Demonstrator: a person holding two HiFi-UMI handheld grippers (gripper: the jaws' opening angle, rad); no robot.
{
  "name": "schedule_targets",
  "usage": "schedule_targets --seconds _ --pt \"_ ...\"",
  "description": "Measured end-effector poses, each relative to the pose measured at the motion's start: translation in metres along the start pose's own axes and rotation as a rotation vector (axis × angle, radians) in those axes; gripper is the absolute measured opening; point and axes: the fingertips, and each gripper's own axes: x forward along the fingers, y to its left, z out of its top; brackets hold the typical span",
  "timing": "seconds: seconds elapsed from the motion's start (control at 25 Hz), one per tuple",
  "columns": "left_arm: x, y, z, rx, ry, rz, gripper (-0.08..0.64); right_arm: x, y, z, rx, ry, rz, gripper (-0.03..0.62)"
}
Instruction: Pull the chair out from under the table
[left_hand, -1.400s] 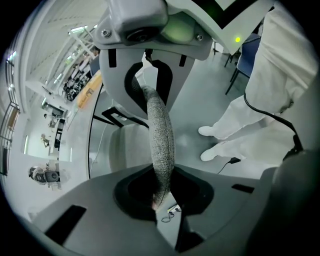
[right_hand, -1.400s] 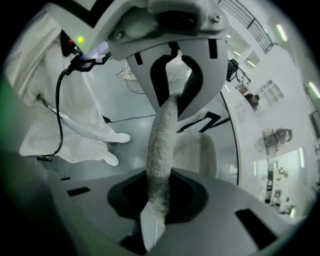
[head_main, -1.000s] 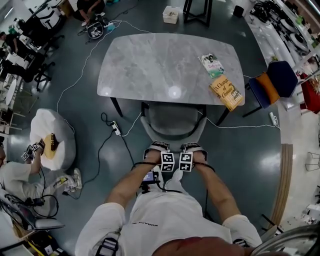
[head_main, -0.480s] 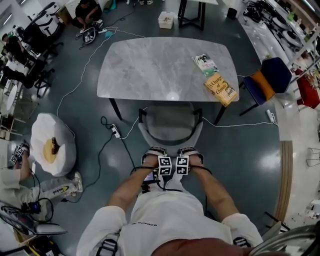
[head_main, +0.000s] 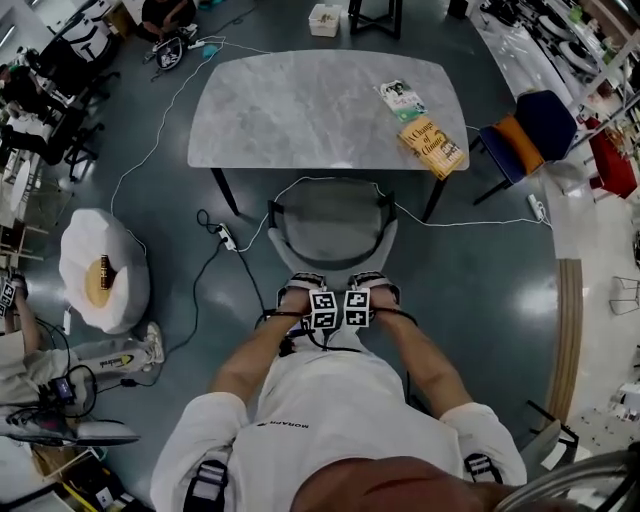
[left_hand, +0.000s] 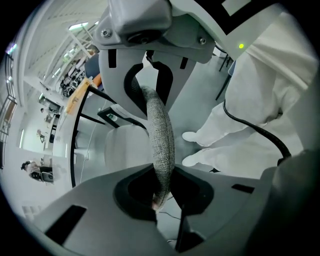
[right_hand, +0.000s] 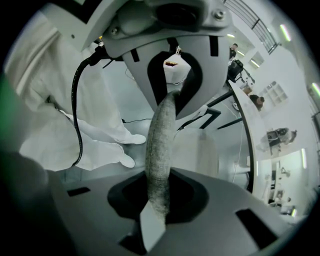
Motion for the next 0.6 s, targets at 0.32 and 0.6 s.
schedule_targets --seconds 0.32,0.6 --pt "-0.007 -0.042 0.015 -0.004 0.004 -0.022 0.064 -0.011 0.043 0.003 -0.004 -0.006 0.015 0.066" --pt "-0.010 -0.060 0.013 0.015 0.012 -0.024 0.064 -0.012 0.060 0.012 0.003 -0.010 0.011 0.066"
